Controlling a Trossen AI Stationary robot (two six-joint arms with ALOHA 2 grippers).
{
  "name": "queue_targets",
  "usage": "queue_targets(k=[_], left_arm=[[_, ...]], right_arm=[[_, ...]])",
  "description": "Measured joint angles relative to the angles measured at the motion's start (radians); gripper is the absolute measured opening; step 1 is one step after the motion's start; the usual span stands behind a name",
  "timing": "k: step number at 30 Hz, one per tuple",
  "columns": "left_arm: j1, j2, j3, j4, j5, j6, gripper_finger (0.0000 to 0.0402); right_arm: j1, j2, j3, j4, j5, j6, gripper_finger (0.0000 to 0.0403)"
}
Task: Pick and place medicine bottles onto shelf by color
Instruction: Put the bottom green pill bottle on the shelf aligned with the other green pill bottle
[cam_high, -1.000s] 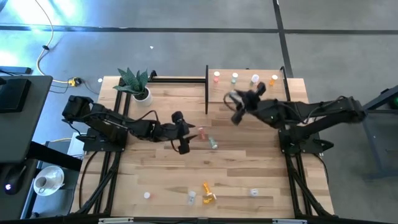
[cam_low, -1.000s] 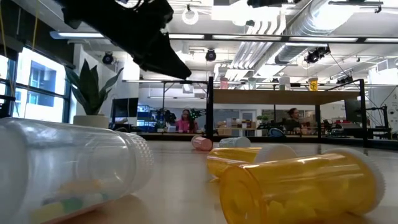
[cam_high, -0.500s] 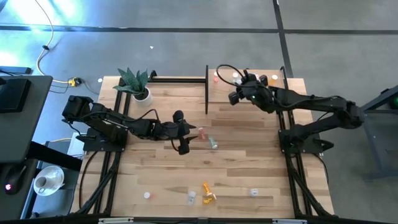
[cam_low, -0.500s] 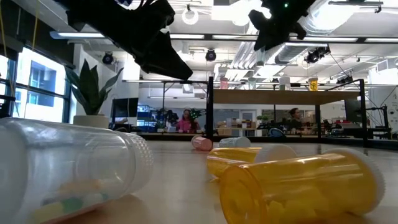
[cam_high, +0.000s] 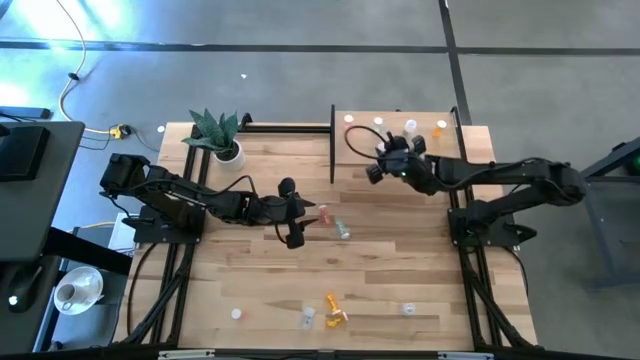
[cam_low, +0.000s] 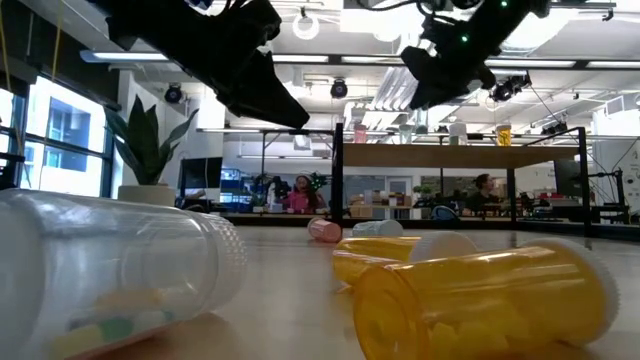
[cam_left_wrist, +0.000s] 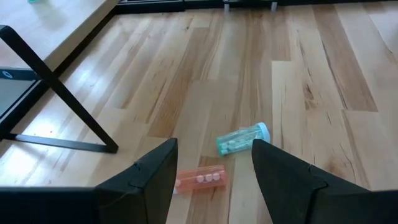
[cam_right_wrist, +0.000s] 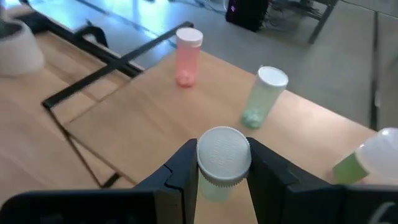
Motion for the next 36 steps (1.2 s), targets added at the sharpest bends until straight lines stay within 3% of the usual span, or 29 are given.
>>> queue_targets(k=[5,15,22,36], left_arm=[[0.000,0.000,0.000,0.013,0.000,0.000,0.0195],[0.000,0.000,0.000,0.046,0.000,0.000,0.0195],[0.001,0.000,0.000,0.047,0.000,0.008,0.0195],[0.002,0.000,0.001,0.052,0.000,0.008,0.0195]], right_arm=[[-0.024,-0.032,-0.057,0.122,-0.036,-0.034,0.0095],[-0.178,-0.012,-0.045,0.142,-0.202,-0.043,0.0095],[-0.213,-0.002,-0.045,0.157,-0.262,-0.069,0.0095],[-0.213,0.046,-0.043,0.166,-0.258,-0.118,0.0095]])
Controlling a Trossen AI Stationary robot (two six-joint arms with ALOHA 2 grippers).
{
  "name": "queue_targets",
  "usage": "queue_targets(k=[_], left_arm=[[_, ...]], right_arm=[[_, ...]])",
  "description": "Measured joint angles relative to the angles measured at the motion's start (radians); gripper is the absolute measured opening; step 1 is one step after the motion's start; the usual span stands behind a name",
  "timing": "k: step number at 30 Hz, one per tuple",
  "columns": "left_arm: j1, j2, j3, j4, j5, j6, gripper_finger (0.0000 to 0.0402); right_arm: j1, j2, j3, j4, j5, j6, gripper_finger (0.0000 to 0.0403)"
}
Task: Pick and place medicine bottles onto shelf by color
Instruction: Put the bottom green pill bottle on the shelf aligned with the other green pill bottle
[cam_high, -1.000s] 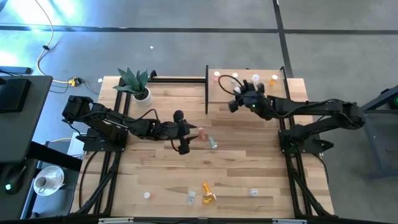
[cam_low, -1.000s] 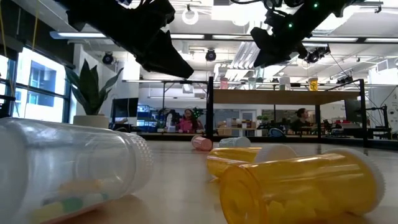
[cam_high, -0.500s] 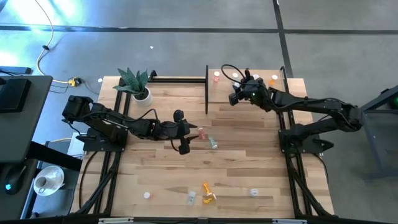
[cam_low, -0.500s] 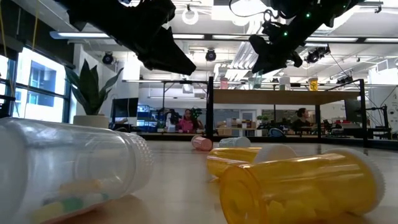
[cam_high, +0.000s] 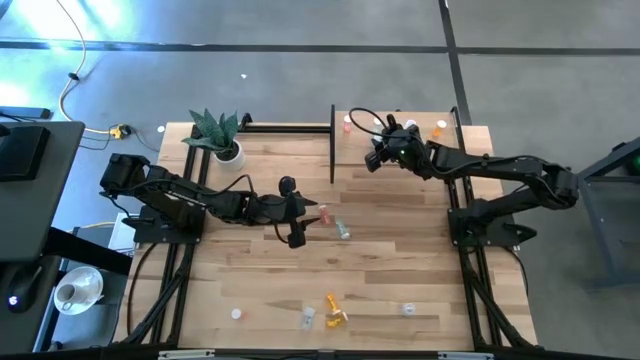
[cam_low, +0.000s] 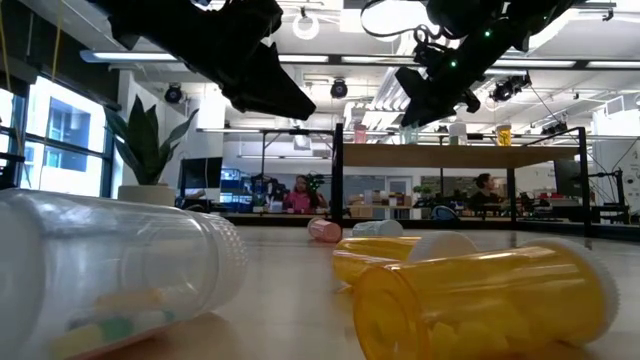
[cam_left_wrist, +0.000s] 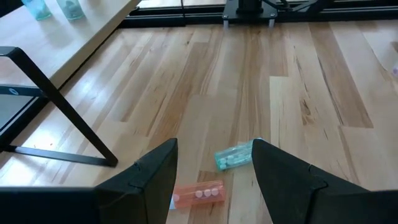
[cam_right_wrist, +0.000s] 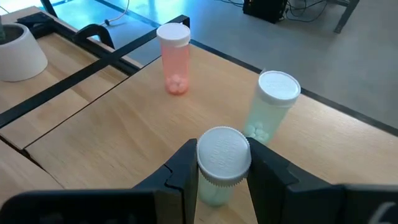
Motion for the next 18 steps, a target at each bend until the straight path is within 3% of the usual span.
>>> queue_targets(k=[18], left_arm=[[0.000,0.000,0.000,-0.002,0.000,0.000,0.0195]], right_arm=[[0.000,0.002,-0.002,-0.011,0.005,0.000,0.0166]])
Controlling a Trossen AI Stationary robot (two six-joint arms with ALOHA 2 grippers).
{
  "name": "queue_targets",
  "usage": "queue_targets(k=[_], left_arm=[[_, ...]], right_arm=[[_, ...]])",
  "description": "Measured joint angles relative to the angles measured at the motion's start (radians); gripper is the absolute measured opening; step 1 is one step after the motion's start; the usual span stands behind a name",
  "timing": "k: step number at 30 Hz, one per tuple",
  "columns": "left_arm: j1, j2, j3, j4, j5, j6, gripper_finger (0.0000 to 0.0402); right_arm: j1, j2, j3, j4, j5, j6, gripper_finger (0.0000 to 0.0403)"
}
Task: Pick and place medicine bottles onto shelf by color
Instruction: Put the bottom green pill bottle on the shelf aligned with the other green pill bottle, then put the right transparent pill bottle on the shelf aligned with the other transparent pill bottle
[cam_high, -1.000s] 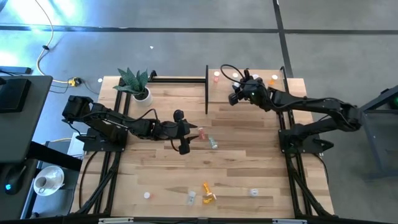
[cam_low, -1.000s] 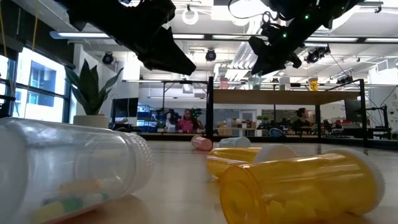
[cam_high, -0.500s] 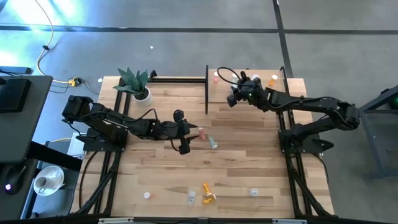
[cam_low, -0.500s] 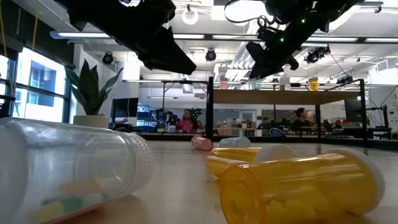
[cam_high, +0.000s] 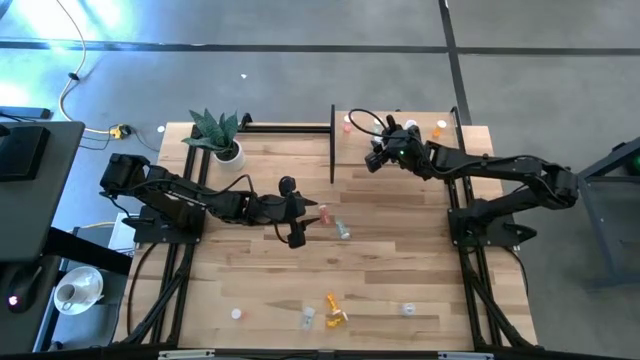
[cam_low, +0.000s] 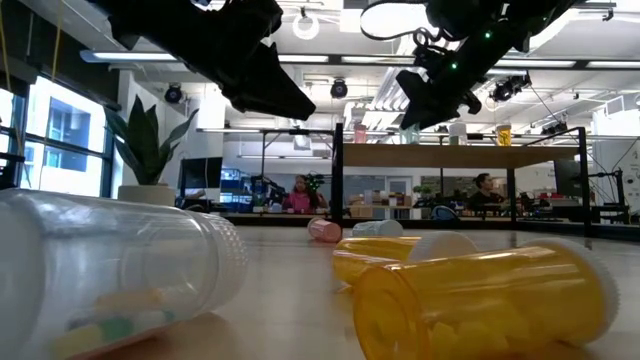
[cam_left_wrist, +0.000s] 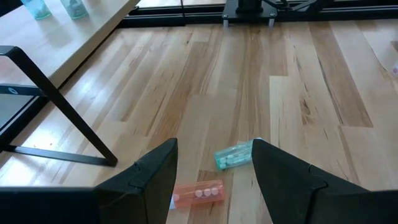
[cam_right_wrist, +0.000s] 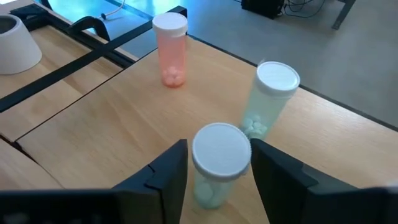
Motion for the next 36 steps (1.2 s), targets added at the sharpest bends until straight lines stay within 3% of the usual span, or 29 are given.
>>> queue_targets(k=[10,15,21,27,36], left_arm=[[0.000,0.000,0.000,-0.001,0.000,0.000,0.0195],[0.000,0.000,0.000,-0.001,0.000,0.000,0.0195],[0.000,0.000,0.000,-0.005,0.000,0.000,0.0195],[0.000,0.000,0.000,-0.004,0.000,0.000,0.0195],[0.000,0.000,0.000,-0.004,0.000,-0.008,0.0195]], right_arm=[[0.001,-0.040,0.000,0.002,0.007,0.000,0.0174],[0.001,-0.122,0.000,-0.049,-0.108,0.014,0.0174],[0.028,-0.229,0.000,-0.232,-0.327,0.103,0.0174],[0.184,-0.307,0.000,-0.374,-0.407,0.169,0.0174],[0.522,-0.335,0.000,-0.457,-0.317,0.306,0.0174]])
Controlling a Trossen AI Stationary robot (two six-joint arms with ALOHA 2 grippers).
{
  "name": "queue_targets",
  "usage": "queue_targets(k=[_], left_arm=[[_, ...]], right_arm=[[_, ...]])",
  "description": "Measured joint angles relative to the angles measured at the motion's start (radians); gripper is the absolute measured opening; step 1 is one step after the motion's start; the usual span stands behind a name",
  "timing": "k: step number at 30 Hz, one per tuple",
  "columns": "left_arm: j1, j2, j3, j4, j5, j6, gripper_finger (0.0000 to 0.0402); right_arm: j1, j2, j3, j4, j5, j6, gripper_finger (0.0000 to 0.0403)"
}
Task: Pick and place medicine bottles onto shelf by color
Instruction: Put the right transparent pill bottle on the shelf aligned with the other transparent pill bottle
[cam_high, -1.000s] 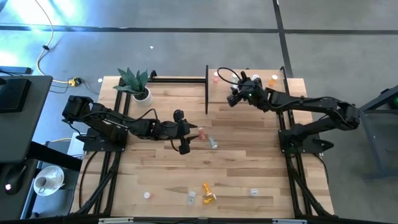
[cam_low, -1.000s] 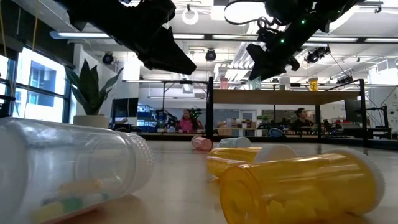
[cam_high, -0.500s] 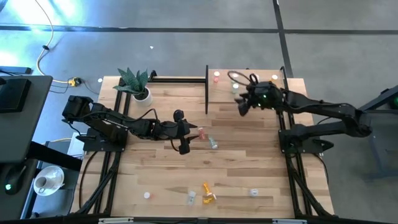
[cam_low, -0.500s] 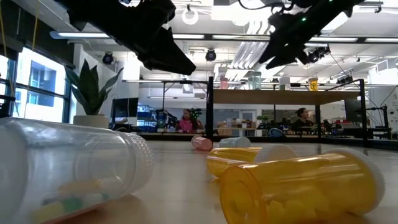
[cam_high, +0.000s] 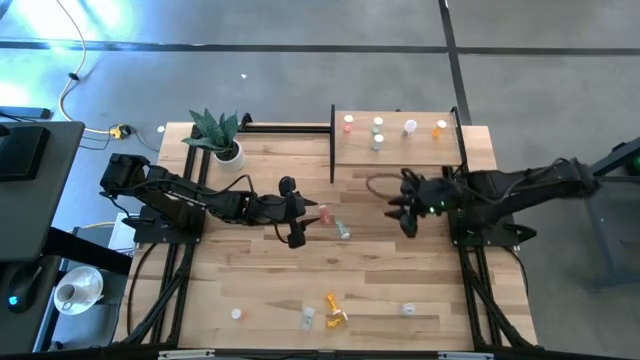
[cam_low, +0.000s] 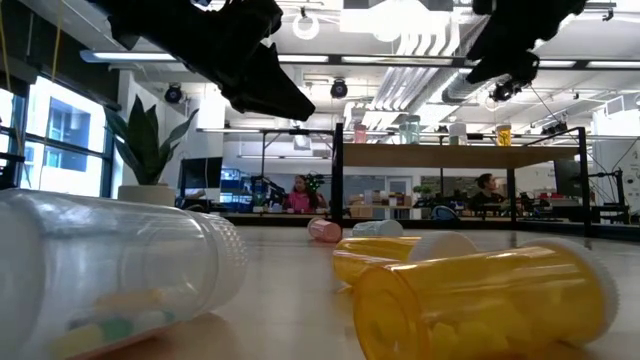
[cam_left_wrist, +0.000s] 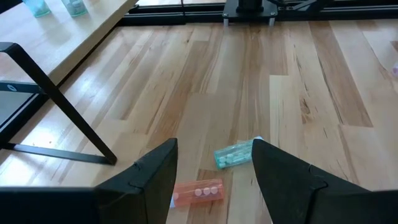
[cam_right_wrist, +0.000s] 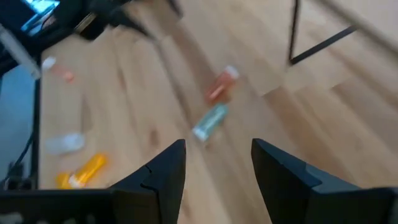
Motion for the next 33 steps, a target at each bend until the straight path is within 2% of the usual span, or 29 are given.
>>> queue_targets(k=[11,16,22,28,33], left_arm=[[0.000,0.000,0.000,0.000,0.000,0.000,0.0195],[0.000,0.000,0.000,0.000,0.000,0.000,0.0195],[0.000,0.000,0.000,0.000,0.000,0.000,0.0195],[0.000,0.000,0.000,0.001,0.000,-0.001,0.0195],[0.000,0.000,0.000,0.001,0.000,-0.001,0.0195]], right_arm=[[0.368,0.000,0.000,0.030,0.215,0.193,0.0135],[0.496,0.016,0.000,0.128,0.329,0.186,0.0118],[0.594,0.086,0.002,0.240,0.372,0.108,0.0097],[0.633,0.199,0.119,0.130,0.391,0.106,0.0082],[0.654,0.316,0.295,-0.142,0.390,0.127,0.0080]])
